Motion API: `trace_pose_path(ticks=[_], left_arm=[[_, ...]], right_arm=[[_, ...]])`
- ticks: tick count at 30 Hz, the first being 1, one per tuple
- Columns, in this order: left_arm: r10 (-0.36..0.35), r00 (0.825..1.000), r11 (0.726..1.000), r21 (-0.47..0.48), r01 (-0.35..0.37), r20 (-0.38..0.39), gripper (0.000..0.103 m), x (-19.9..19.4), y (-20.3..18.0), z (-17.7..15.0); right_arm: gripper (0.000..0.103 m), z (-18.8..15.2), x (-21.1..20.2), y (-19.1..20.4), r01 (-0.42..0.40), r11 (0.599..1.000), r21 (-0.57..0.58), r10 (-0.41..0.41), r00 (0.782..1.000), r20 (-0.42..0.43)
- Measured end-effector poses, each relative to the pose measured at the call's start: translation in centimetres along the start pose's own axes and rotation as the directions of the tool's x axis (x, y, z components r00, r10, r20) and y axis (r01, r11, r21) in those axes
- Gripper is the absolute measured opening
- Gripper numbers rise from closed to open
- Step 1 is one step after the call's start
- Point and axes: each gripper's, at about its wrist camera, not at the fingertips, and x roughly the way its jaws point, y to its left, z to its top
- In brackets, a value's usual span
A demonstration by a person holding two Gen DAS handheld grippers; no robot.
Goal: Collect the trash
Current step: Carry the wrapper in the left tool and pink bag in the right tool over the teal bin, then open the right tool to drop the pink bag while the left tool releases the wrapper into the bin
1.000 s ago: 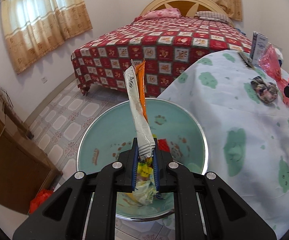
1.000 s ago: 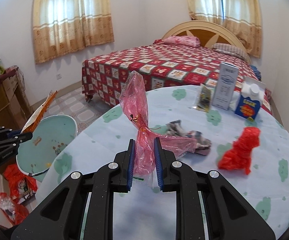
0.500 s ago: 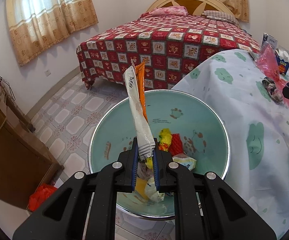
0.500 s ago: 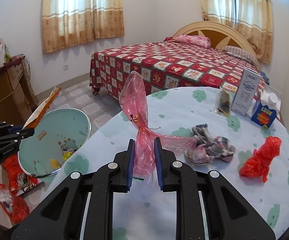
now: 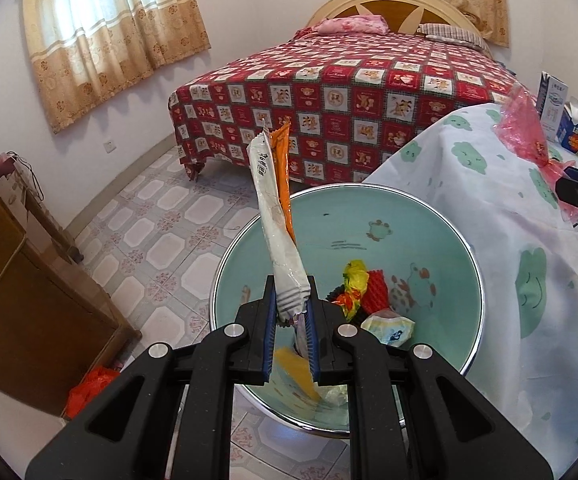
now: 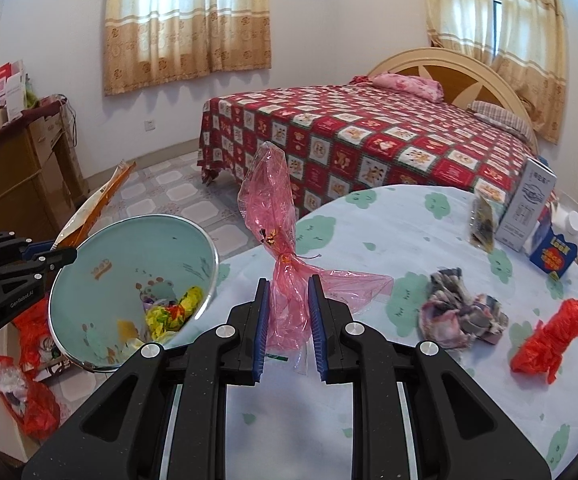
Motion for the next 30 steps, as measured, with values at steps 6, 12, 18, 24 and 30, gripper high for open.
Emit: trace_pose_path(ticks=[6,12,18,24,30], left_arm=[[0.017,1.0,1.0,-0.002,-0.017,-0.008,0.013,0.3,0.4,0.0],[0.025,1.0,1.0,-0.01,-0.025,-0.01,0.013,0.4,0.7,0.1],[0.028,1.0,1.0,-0.013,-0.028,-0.005,0.013,0.2,0.8,0.1],[0.026,1.0,1.0,-0.011,-0.026,-0.001,0.013,0.0,0.7,0.2],[0.029,1.0,1.0,-0.01,-0.029,-0.004,0.014,-0.1,0.7,0.2]], right_arm=[[0.02,0.5,0.5,1.2,-0.014,1.0,-0.023,0.014,1.0,-0.003],[0.02,1.0,1.1,2.3,-0.03,0.999,-0.043,0.029,1.0,-0.007],[0.02,1.2,1.4,3.1,-0.04,0.998,-0.056,0.04,0.999,-0.009],[0.02,1.3,1.5,3.6,-0.048,0.997,-0.066,0.047,0.999,-0.009],[0.02,1.5,1.7,3.9,-0.053,0.996,-0.072,0.053,0.999,-0.008]])
